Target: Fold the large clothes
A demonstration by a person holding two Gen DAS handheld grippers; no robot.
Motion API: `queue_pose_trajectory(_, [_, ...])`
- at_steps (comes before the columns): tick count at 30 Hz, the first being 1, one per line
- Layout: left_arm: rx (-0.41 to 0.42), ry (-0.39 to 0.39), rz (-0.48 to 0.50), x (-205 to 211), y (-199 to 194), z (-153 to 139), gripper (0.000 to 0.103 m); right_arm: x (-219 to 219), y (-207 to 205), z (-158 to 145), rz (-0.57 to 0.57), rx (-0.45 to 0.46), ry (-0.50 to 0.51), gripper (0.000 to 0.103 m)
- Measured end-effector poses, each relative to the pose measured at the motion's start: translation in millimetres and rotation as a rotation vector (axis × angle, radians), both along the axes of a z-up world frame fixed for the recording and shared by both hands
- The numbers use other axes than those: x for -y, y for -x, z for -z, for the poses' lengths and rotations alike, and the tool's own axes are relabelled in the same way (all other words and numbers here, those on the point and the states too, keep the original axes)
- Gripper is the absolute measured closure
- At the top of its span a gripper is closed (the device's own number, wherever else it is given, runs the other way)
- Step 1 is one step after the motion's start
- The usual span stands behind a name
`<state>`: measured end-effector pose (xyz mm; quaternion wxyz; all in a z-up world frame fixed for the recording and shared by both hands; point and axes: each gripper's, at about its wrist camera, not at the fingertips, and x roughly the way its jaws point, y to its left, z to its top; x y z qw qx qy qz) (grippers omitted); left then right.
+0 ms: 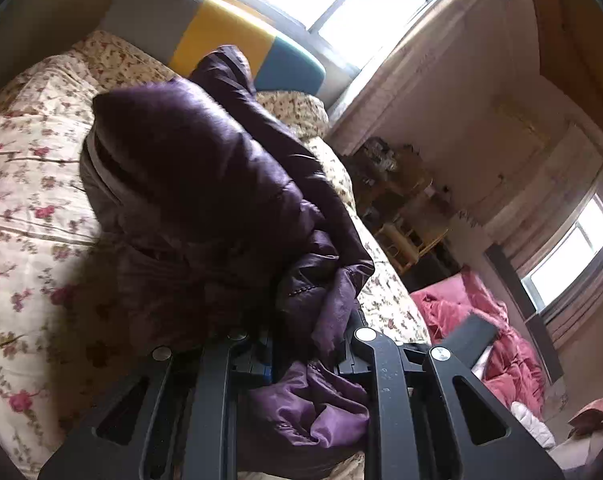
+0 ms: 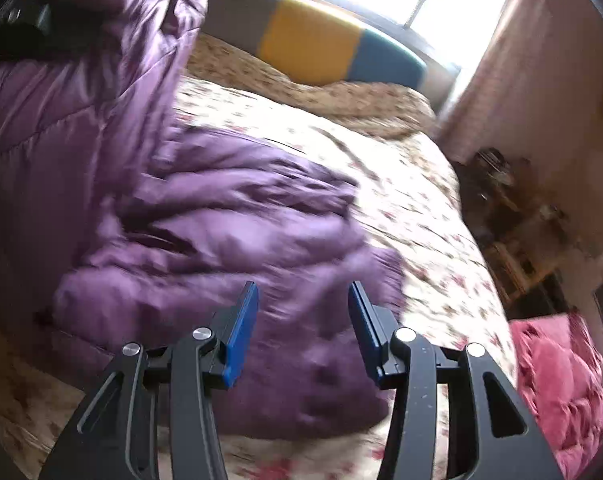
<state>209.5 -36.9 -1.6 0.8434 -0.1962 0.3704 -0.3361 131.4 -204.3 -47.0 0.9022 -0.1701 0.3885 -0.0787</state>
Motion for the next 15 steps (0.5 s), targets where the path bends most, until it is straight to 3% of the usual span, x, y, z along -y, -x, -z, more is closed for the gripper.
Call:
queue_pose_trajectory(10, [-0.038,-0.133,0.084,81,-28,29,0.084,58,15,4,0.153,-0.024,0.062,0.056])
queue_pose_trajectory(15, [-0.06,-0.205,0.143,120,-37,55,0.084,80,16,7,0.194,-0.038,0.077,0.049])
